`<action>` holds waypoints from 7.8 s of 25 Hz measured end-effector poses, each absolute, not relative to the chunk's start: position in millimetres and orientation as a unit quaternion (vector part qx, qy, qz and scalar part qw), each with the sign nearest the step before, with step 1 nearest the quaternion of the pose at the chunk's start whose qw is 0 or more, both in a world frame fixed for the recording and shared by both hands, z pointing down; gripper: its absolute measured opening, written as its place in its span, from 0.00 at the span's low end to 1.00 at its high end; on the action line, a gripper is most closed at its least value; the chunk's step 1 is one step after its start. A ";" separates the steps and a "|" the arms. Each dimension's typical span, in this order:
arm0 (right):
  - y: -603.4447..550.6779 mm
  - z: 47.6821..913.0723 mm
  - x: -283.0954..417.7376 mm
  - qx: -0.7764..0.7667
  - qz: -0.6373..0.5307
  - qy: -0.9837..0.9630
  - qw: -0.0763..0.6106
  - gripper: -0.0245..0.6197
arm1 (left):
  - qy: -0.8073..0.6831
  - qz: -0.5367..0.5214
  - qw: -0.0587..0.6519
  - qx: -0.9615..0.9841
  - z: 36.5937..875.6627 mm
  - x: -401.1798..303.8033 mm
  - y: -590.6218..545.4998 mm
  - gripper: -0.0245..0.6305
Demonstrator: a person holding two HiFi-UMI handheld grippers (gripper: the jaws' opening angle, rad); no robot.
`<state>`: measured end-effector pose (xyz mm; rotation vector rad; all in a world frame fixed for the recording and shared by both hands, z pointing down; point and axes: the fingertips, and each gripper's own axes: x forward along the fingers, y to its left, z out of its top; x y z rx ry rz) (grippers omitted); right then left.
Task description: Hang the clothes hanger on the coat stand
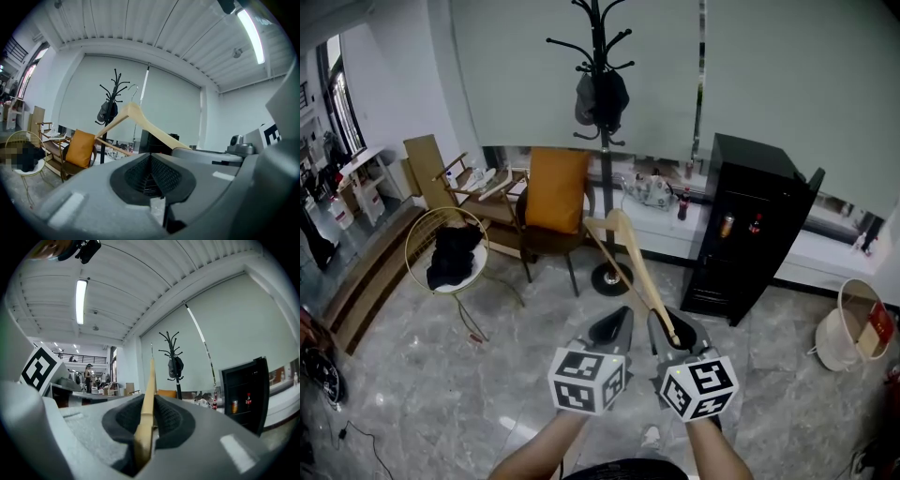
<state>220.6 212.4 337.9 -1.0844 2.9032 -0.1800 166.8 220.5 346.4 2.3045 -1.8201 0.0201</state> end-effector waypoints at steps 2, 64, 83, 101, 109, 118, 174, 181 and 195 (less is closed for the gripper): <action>194.4 335.1 224.0 -0.345 -0.058 0.937 0.022 0.12 | -0.620 0.006 0.104 0.778 344.6 170.1 202.7 0.04; -96.9 348.1 35.4 -0.347 -0.068 0.935 -0.007 0.12 | -0.618 -0.001 0.144 0.773 366.8 -22.1 -91.0 0.04; -142.2 365.3 -25.8 -0.367 -0.082 0.926 -0.007 0.12 | -0.613 0.001 0.148 0.776 374.7 -89.6 -129.6 0.04; -282.3 382.4 -41.7 -0.334 -0.094 0.938 -0.009 0.12 | -0.649 0.019 0.150 0.746 388.1 -105.1 -264.0 0.04; -319.9 387.4 -44.8 -0.317 -0.092 0.944 -0.017 0.12 | -0.666 0.019 0.157 0.729 393.1 -108.6 -298.2 0.04; -351.3 402.6 -49.6 -0.296 -0.094 0.950 -0.026 0.12 | -0.690 0.023 0.161 0.705 405.8 -115.0 -321.2 0.04; -385.0 447.7 -150.7 -0.454 -0.090 0.884 -0.066 0.12 | -0.566 0.056 0.181 0.802 442.0 -221.6 -396.1 0.04; -380.9 451.4 -158.0 -0.467 -0.090 0.877 -0.067 0.12 | -0.556 0.061 0.178 0.810 444.5 -229.7 -391.6 0.04; -373.0 464.6 -160.2 -0.495 -0.101 0.859 -0.076 0.12 | -0.533 0.069 0.175 0.825 450.6 -231.5 -379.4 0.04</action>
